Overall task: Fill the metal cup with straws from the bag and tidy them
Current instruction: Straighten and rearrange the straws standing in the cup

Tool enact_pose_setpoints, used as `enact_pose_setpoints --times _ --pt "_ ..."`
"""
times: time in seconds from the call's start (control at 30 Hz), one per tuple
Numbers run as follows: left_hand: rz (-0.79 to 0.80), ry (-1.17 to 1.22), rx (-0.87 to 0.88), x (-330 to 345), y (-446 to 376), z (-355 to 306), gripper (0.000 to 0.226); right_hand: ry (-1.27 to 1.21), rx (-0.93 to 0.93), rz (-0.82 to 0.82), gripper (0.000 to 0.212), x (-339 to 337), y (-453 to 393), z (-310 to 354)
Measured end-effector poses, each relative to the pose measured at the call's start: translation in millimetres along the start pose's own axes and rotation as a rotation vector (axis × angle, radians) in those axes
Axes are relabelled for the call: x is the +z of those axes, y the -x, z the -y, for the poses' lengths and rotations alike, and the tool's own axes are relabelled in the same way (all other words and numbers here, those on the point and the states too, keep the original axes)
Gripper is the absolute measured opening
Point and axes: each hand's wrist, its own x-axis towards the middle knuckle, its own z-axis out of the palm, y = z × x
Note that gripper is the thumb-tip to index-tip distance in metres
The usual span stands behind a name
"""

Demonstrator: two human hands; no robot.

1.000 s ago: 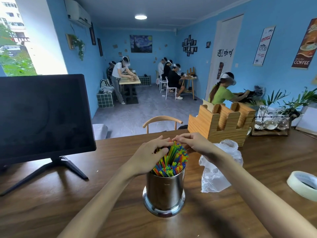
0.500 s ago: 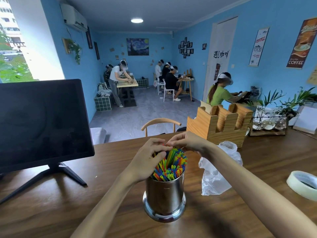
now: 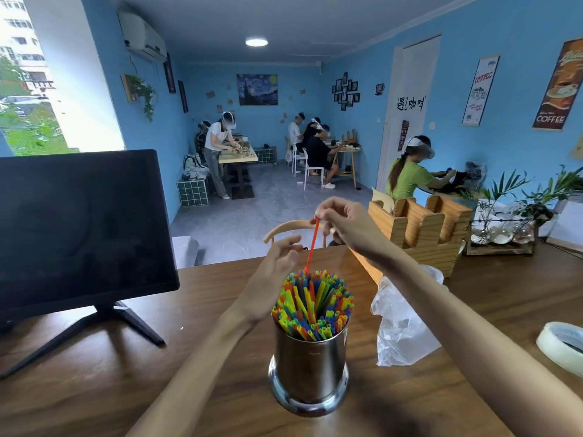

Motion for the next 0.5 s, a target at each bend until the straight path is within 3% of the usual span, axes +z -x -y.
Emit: enact_pose_setpoints --times 0.17,0.27,0.43,0.5 --pt "0.011 -0.212 -0.030 -5 -9 -4 0.018 -0.247 -0.095 -0.014 0.019 2 4 44" --pt "0.017 -0.255 -0.029 -5 -8 -9 0.021 -0.399 -0.109 -0.062 0.018 -2 5 56" --pt "-0.098 0.037 0.062 -15 -2 -21 0.047 -0.807 0.034 -0.080 0.019 -18 3 50" --pt "-0.087 0.142 0.095 -20 1 -25 0.047 -0.901 0.089 -0.098 0.023 -23 3 42"
